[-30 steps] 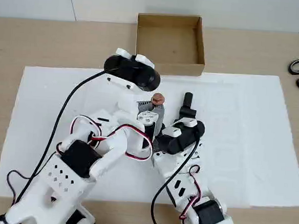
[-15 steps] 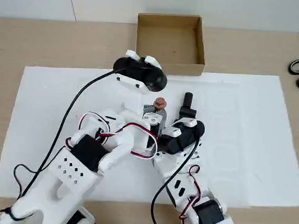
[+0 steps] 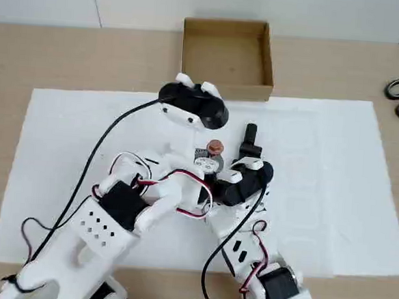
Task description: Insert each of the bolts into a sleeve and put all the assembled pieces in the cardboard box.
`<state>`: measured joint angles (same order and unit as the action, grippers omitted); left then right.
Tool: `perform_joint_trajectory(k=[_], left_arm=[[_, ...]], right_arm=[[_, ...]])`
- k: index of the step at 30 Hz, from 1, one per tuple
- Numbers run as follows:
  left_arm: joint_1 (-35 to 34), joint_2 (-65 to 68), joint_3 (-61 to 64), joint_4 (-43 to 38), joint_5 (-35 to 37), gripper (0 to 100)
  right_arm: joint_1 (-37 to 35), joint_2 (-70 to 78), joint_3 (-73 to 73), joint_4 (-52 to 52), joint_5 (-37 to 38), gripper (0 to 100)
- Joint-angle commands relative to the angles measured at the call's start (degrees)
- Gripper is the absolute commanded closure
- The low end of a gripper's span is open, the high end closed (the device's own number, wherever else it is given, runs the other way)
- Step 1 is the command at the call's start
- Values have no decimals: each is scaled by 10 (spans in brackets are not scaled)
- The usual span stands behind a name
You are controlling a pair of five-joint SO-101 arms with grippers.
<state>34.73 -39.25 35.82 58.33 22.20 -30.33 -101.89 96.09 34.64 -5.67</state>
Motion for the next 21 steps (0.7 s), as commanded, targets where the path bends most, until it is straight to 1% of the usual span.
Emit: perform_joint_trajectory(k=[1, 11, 21], left_arm=[[4, -2, -4, 2, -1, 995], [7, 0, 0, 21, -2, 995], [7, -4, 18, 20, -1, 995]], right_arm=[[0, -15, 4, -2, -4, 995], [0, -15, 4, -2, -4, 995], [0, -15, 4, -2, -4, 995]])
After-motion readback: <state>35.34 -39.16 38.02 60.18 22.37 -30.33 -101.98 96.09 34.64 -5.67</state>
